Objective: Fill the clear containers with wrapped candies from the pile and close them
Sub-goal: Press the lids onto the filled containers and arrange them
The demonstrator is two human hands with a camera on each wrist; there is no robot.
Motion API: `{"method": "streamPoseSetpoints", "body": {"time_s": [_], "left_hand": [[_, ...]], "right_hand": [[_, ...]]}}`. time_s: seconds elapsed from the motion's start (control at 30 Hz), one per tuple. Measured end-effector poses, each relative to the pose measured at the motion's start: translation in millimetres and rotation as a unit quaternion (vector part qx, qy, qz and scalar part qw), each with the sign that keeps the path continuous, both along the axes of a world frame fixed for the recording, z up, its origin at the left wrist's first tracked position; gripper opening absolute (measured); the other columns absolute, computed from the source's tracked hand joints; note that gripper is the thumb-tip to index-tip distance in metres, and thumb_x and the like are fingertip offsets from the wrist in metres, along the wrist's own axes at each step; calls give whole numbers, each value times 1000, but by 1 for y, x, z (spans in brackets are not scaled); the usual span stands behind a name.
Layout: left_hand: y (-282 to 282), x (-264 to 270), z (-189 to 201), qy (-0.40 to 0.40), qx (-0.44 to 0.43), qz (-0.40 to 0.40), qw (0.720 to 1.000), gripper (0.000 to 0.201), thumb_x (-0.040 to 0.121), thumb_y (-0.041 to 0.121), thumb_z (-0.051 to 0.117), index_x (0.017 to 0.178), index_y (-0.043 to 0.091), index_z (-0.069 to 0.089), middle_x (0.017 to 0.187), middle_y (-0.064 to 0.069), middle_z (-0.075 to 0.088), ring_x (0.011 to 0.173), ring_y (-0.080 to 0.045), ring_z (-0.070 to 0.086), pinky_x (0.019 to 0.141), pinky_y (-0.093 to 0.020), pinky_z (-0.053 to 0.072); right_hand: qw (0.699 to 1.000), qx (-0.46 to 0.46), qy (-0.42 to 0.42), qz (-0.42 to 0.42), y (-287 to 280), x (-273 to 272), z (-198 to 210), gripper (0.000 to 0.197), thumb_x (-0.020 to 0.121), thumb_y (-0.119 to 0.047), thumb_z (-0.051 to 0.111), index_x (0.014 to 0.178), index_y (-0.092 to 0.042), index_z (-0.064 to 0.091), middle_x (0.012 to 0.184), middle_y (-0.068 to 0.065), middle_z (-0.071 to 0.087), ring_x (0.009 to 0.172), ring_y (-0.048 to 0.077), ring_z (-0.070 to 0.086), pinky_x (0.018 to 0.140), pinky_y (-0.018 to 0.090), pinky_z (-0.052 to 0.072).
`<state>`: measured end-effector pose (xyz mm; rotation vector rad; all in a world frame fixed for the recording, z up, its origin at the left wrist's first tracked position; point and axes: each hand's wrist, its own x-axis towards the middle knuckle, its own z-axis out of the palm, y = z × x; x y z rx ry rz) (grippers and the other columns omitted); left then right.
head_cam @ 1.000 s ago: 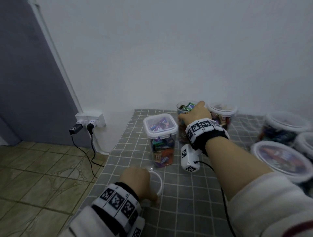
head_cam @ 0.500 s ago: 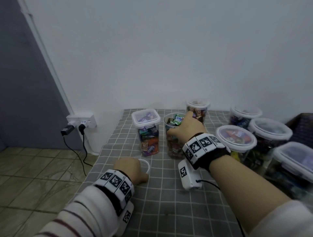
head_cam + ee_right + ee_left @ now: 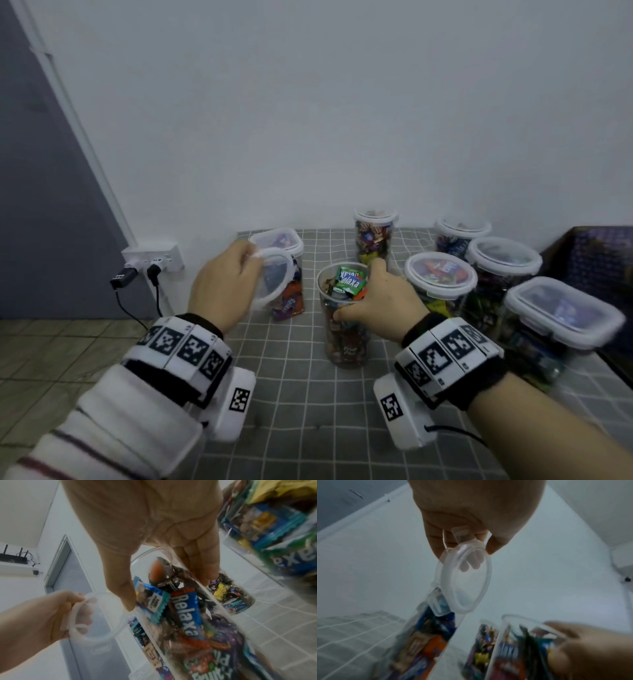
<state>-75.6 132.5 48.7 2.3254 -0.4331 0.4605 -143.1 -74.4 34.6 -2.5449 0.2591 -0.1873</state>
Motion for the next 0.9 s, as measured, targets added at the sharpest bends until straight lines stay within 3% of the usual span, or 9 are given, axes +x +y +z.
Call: {"method": "streamPoseSetpoints", "body": {"time_s": [0.1,0.2,0.3,0.43,0.57,0.7,0.77,0.9], "left_hand": [[-10,-2,17,46,-163,-52,984,23,93,11,41,77,13,57,69,1,58,67,-18,53,66,-34,41],[-28,-2,26,111,-214,-95,966,26,94,12,43,74,14,61,73,0,58,72,-20,54,71,-35,42],[-48,-2,23,217,-238,-130,938,24,93,16,45,74,13,59,68,-2,58,64,-19,52,70,-35,43],[-68,6,15,277,-164,-119,939,29,94,20,43,74,11,61,56,1,52,56,-16,47,58,-28,37],[-74,10,8,199,-34,-129,971,33,100,17,36,85,8,64,69,4,50,75,-18,49,73,-31,39],[-78,9,-4,192,13,-98,976,36,101,30,33,92,13,63,88,-5,61,90,-26,57,90,-37,42],[-81,9,-7,173,31,-89,980,39,102,33,34,99,8,64,101,-10,65,97,-27,59,92,-38,44],[-84,10,-8,162,37,-82,983,38,101,34,38,100,7,65,102,-11,66,97,-27,59,88,-35,44]], "right_hand": [[999,27,4,30,-2,-7,-3,77,65,-46,79,119,-14,33,103,-1,54,95,20,57,79,32,49],[994,93,-3,55,-4,-12,-12,96,63,-45,81,136,-17,26,122,-2,55,110,17,56,92,32,47],[985,159,-27,59,-7,-14,-21,94,63,-39,84,136,-20,27,126,-6,54,113,14,54,97,34,46],[983,167,-48,59,-9,-14,-26,92,59,-40,85,132,-23,33,118,-12,52,113,12,53,96,35,46],[982,174,-60,47,-9,-15,-31,88,59,-41,85,128,-22,33,120,-9,54,113,13,54,94,34,46],[983,165,-80,32,-6,-18,-34,105,61,-41,84,141,-22,18,130,-4,53,117,16,52,96,30,43],[983,159,-83,29,-5,-19,-36,107,62,-42,83,142,-23,15,132,-2,52,119,18,52,97,30,43],[984,153,-88,27,-6,-21,-37,107,63,-43,82,144,-23,13,133,-1,53,119,19,53,97,30,43]]}}
